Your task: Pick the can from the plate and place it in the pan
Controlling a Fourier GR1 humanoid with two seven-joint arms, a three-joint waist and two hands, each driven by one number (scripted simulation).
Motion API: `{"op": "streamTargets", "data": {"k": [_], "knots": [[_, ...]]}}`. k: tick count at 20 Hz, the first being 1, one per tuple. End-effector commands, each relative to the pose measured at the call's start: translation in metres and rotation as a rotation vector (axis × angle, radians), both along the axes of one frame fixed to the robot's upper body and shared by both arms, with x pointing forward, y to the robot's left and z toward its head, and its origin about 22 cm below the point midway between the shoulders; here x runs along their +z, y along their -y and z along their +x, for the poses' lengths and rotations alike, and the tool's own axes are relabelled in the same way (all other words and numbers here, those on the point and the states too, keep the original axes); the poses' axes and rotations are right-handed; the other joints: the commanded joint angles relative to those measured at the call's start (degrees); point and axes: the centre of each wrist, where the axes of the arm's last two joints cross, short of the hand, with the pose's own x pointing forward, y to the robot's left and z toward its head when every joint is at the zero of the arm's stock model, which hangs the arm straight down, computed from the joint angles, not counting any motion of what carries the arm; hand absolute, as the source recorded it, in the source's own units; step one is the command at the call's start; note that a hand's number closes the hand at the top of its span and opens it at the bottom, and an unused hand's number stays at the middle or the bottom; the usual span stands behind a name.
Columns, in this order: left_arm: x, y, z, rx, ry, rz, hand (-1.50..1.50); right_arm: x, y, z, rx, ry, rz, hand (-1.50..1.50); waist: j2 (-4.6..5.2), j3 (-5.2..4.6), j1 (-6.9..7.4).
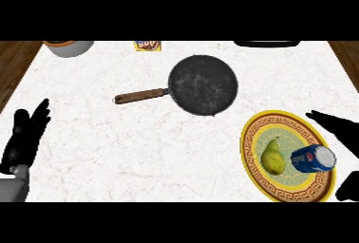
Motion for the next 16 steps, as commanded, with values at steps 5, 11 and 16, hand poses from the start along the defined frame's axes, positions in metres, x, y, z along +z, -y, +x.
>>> {"op": "streamTargets", "data": {"k": [5, 11, 16], "knots": [[-0.002, 0.020, 0.003, -0.006, 0.008, -0.007, 0.00, -0.034, -0.012, 0.001, 0.022, -0.027, -0.005, -1.50, 0.00, 0.00, -0.06], [0.004, 0.007, 0.003, -0.008, 0.023, -0.001, 0.00, -0.057, -0.003, 0.016, 0.020, -0.010, -0.001, -1.50, 0.04, 0.02, 0.27], [-0.015, -0.001, -0.004, -0.005, 0.001, 0.004, 0.00, -0.057, 0.005, 0.016, 0.005, -0.035, -0.005, -1.50, 0.02, 0.00, 0.01]]}}
